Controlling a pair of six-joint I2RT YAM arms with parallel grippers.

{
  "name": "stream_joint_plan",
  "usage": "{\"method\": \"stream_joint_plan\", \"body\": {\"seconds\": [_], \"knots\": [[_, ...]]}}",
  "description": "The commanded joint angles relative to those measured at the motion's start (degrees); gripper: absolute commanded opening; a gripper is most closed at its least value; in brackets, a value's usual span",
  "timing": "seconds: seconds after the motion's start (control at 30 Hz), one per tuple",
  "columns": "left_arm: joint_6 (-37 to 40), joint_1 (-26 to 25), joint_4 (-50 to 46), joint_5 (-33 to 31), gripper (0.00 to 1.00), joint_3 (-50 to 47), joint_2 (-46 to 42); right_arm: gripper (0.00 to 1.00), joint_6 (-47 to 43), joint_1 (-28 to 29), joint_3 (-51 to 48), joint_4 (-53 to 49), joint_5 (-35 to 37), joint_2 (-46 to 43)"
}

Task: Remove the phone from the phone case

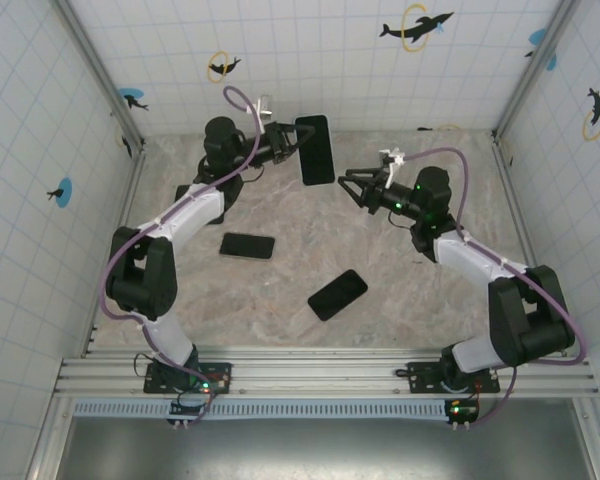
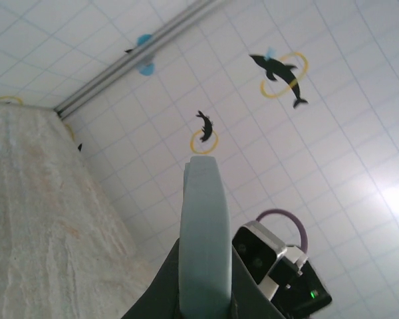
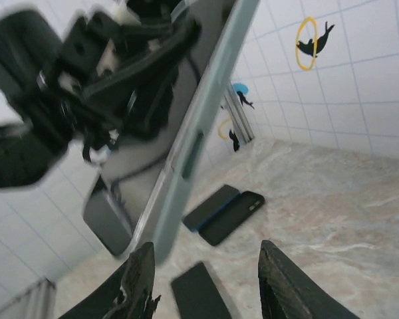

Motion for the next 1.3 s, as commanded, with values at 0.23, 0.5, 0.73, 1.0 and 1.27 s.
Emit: {"method": "stream_joint_plan", "body": {"seconds": [0.23,0.5,0.73,1.0,1.27], "knots": [[-14.85,-1.08,12.86,-7.00,0.00,-3.24,-3.17,0.40,20.76,0.60,-2.66,12.16,4.04,-0.60],[-15.08,-1.45,13.28,-6.97,0.00,-2.81,-2.55,0.36,21.85,1.45,-0.76,13.45,1.13,1.91],[-18.83,-1.57,17.19,-7.66,0.00,-3.20,-1.97,0.35,21.80,2.07,-0.44,11.39,0.71,3.11],[-19.96,-1.55,19.21,-7.03,0.00,-5.28,-2.51,0.35,29.49,1.22,-1.67,21.39,1.31,4.16],[-18.33,-1.63,17.65,-6.91,0.00,-5.47,-2.79,0.33,36.61,0.91,-2.91,30.20,1.85,5.17]]}}
